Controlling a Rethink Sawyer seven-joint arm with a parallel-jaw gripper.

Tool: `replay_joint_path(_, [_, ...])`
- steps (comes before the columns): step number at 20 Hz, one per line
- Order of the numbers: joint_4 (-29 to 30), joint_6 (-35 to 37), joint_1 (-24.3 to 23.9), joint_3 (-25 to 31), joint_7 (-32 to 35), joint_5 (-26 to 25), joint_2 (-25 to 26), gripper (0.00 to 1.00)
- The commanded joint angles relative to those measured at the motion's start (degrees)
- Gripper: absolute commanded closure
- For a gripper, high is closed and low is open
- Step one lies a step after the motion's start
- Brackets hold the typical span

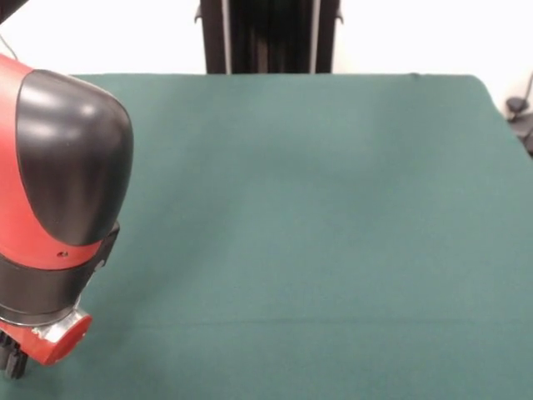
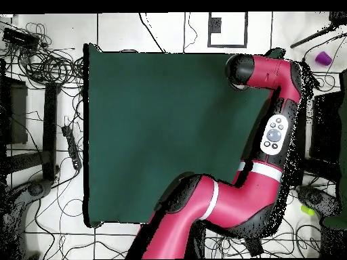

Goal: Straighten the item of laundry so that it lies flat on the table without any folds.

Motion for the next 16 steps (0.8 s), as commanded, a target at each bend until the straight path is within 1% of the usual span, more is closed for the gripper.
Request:
replay_joint_path(1, [8.11, -2.92, 1.87, 3.84, -15.77, 1.14, 0.99, 1.0])
replay_joint_path(16, [8.6, -4.46, 1.85, 3.62, -15.91, 1.33, 0.85, 1.0])
